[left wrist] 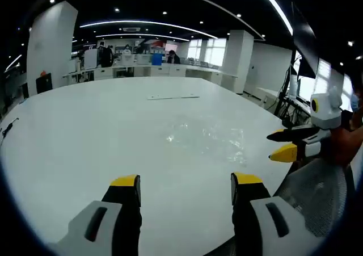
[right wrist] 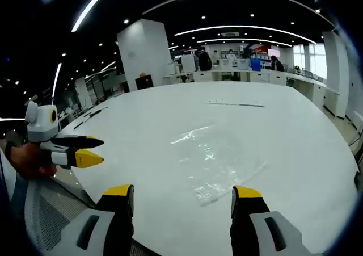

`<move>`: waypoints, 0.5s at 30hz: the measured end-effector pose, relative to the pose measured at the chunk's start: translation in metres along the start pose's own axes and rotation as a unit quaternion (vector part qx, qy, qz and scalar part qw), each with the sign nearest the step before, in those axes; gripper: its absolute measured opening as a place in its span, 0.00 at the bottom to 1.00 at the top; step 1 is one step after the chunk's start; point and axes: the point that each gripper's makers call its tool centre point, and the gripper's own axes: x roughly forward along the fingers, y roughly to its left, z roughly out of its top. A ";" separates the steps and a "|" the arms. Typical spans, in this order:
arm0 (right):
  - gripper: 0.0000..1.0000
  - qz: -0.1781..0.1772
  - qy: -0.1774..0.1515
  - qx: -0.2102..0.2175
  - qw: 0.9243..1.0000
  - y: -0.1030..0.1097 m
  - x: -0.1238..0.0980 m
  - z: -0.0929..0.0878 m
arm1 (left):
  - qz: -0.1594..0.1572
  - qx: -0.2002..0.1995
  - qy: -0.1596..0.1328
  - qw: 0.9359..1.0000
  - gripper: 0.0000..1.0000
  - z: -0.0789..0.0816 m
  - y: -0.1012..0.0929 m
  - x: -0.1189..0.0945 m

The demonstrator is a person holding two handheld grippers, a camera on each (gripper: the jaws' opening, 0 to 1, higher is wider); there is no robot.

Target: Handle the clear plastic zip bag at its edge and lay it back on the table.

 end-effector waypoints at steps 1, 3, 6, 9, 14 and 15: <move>0.70 0.000 0.000 0.000 1.000 0.000 0.000 0.000 | 0.000 0.000 0.000 1.000 0.63 -0.001 0.000 0.001; 0.70 0.000 0.001 0.000 1.000 -0.001 0.001 -0.001 | -0.001 0.000 0.001 1.000 0.63 -0.001 0.000 0.001; 0.70 0.000 0.001 0.000 1.000 -0.001 0.000 0.000 | -0.002 0.001 0.001 1.000 0.63 0.000 -0.001 0.001; 0.69 0.000 0.000 0.001 1.000 -0.001 0.000 0.000 | -0.001 0.000 0.000 1.000 0.63 0.002 -0.002 -0.002; 0.69 0.000 0.001 0.000 1.000 -0.001 -0.001 0.000 | -0.001 0.000 0.001 1.000 0.63 0.002 -0.003 -0.002; 0.69 0.000 0.002 0.000 1.000 -0.001 -0.001 0.001 | -0.001 0.000 0.002 1.000 0.63 0.003 -0.004 -0.003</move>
